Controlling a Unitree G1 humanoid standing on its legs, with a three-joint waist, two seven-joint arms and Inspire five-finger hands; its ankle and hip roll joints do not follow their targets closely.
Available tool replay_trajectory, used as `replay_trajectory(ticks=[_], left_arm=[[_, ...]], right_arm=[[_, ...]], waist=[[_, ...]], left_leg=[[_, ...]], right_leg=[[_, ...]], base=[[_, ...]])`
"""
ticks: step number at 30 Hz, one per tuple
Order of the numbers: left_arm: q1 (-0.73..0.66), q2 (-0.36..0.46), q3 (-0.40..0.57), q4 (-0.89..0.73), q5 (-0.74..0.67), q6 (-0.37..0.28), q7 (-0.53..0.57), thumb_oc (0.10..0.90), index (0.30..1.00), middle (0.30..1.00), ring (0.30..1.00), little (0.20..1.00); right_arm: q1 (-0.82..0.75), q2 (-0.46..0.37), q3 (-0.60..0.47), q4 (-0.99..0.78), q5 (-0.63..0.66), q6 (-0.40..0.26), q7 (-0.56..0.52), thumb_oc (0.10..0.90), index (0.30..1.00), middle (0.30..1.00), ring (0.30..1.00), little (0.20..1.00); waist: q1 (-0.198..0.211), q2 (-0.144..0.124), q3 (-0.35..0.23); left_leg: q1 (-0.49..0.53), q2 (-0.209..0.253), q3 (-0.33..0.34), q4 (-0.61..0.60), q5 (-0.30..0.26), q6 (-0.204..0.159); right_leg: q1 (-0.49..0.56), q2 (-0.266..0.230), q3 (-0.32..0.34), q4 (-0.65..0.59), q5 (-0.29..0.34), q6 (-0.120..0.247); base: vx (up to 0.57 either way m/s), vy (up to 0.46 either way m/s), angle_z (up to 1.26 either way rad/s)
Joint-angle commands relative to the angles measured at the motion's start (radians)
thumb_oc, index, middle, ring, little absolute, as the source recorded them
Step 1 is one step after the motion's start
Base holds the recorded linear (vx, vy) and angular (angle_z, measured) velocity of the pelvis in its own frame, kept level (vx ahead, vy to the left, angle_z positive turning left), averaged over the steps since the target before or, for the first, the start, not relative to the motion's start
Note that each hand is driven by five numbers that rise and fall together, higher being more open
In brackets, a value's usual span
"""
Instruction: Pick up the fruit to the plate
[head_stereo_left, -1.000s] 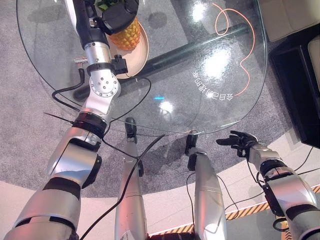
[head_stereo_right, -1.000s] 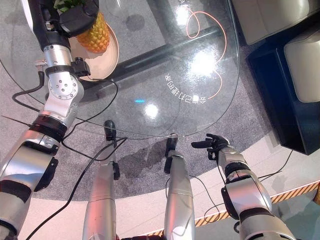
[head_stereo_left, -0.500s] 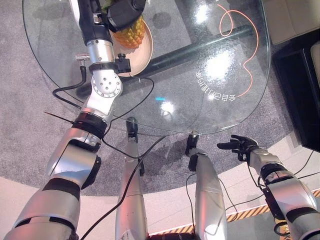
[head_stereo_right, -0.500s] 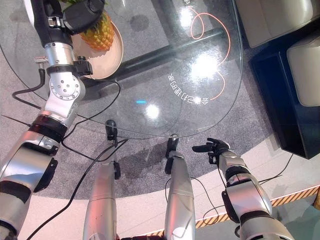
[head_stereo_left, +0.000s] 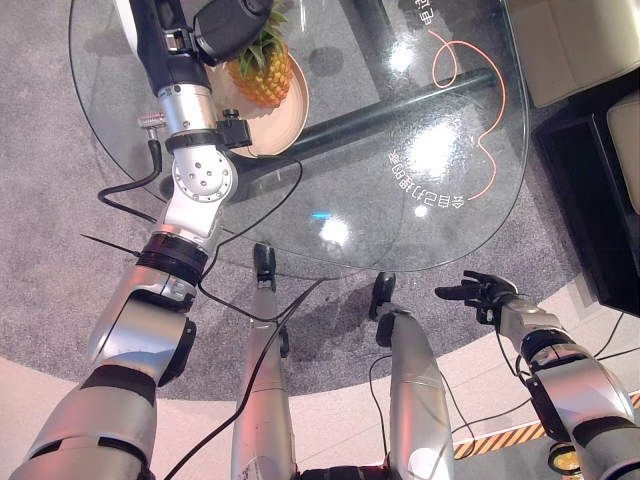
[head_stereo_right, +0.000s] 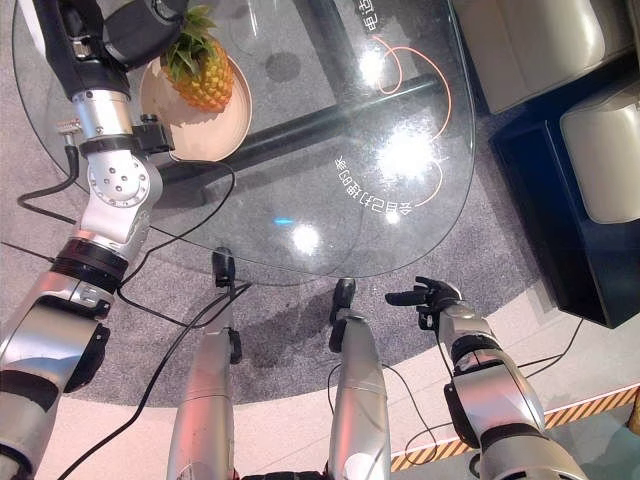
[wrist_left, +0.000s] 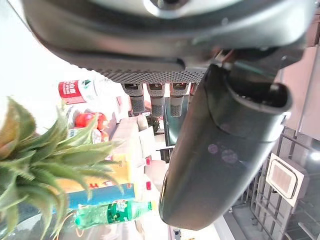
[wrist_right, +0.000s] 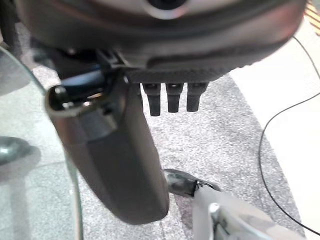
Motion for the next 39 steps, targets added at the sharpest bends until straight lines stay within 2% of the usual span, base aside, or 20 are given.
replay_trajectory(ticks=[1, 6, 8, 16, 20, 26, 32, 33, 39], left_arm=[[-0.065, 0.033, 0.093, -0.085, 0.054, -0.1, 0.009, 0.8, 0.9, 0.9, 0.9, 0.9], [-0.035, 0.05, 0.109, -0.105, 0.02, -0.06, -0.006, 0.8, 0.9, 0.9, 0.9, 0.9], [-0.004, 0.061, 0.124, -0.105, -0.047, -0.034, -0.051, 0.8, 0.9, 0.9, 0.9, 0.9], [0.13, 0.11, 0.196, -0.09, -0.149, 0.037, -0.153, 0.8, 0.9, 0.9, 0.9, 0.9], [0.283, 0.124, 0.271, -0.057, -0.194, 0.056, -0.204, 0.8, 0.9, 0.9, 0.9, 0.9], [0.486, 0.124, 0.351, -0.022, -0.179, 0.092, -0.265, 0.8, 0.9, 0.9, 0.9, 0.9], [0.684, 0.084, 0.376, 0.056, -0.137, 0.192, -0.337, 0.8, 0.9, 0.9, 0.9, 0.9], [0.725, 0.064, 0.376, 0.079, -0.115, 0.226, -0.353, 0.8, 0.9, 0.9, 0.9, 0.9], [0.856, -0.002, 0.36, 0.252, -0.033, 0.315, -0.444, 0.8, 0.9, 0.9, 0.9, 0.9]], right_arm=[[0.053, -0.06, -0.036, 0.023, 0.013, -0.007, -0.007, 0.8, 0.9, 0.9, 0.9, 0.9], [0.073, -0.062, -0.052, 0.023, 0.008, -0.01, -0.004, 0.8, 0.9, 0.9, 0.9, 0.9], [0.095, -0.062, -0.066, 0.027, 0.002, -0.014, -0.002, 0.8, 0.9, 0.9, 0.9, 0.9], [0.197, -0.049, -0.124, 0.013, -0.025, -0.043, -0.018, 0.8, 0.9, 0.9, 0.9, 0.9], [0.315, -0.045, -0.173, 0.002, -0.062, -0.072, -0.014, 0.8, 0.9, 0.9, 0.9, 0.9], [0.473, -0.03, -0.244, -0.006, -0.12, -0.109, -0.005, 0.8, 0.9, 0.9, 0.9, 0.9], [0.584, 0.018, -0.282, -0.026, -0.189, -0.112, -0.033, 0.8, 0.9, 0.9, 0.9, 0.9], [0.608, 0.036, -0.287, -0.03, -0.213, -0.115, -0.04, 0.8, 0.9, 0.9, 0.9, 0.9], [0.672, 0.1, -0.272, -0.027, -0.293, -0.109, -0.062, 0.8, 0.9, 0.9, 0.9, 0.9]], waist=[[0.021, -0.011, -0.023], [0.026, -0.005, -0.023], [0.032, -0.001, -0.023], [0.042, 0.01, -0.023], [0.042, 0.028, -0.079], [0.045, 0.038, -0.16], [0.045, 0.043, -0.24], [0.045, 0.043, -0.259], [0.044, 0.046, -0.33]], left_leg=[[0.077, 0.031, 0.03, 0.174, -0.222, -0.036], [0.124, 0.03, 0.034, 0.151, -0.211, -0.037], [0.177, 0.032, 0.041, 0.133, -0.215, -0.04], [0.35, 0.03, 0.054, 0.048, -0.193, -0.044], [0.448, 0.029, 0.064, -0.021, -0.181, -0.046], [0.565, 0.026, 0.069, -0.091, -0.171, -0.047], [0.671, 0.03, 0.072, -0.125, -0.17, -0.044], [0.695, 0.031, 0.075, -0.132, -0.171, -0.042], [0.77, 0.041, 0.085, -0.163, -0.17, -0.041]], right_leg=[[0.099, -0.001, 0.003, -0.262, 0.15, 0.038], [0.144, -0.009, 0.005, -0.283, 0.158, 0.041], [0.196, -0.014, 0.006, -0.296, 0.15, 0.046], [0.377, -0.028, 0.002, -0.379, 0.168, 0.058], [0.483, -0.034, 0.001, -0.444, 0.176, 0.062], [0.617, -0.038, -0.012, -0.515, 0.181, 0.06], [0.726, -0.038, -0.021, -0.55, 0.182, 0.061], [0.749, -0.038, -0.023, -0.556, 0.181, 0.062], [0.823, -0.036, -0.027, -0.576, 0.177, 0.064]], base=[[0.0, 0.0, 0.0], [0.0, 0.0, 0.01], [0.02, 0.003, 0.0], [0.03, 0.005, 0.0], [0.13, 0.051, -0.06], [0.15, 0.031, 0.1], [0.14, 0.024, 0.04], [0.16, 0.028, 0.08], [0.13, 0.025, -0.02]])
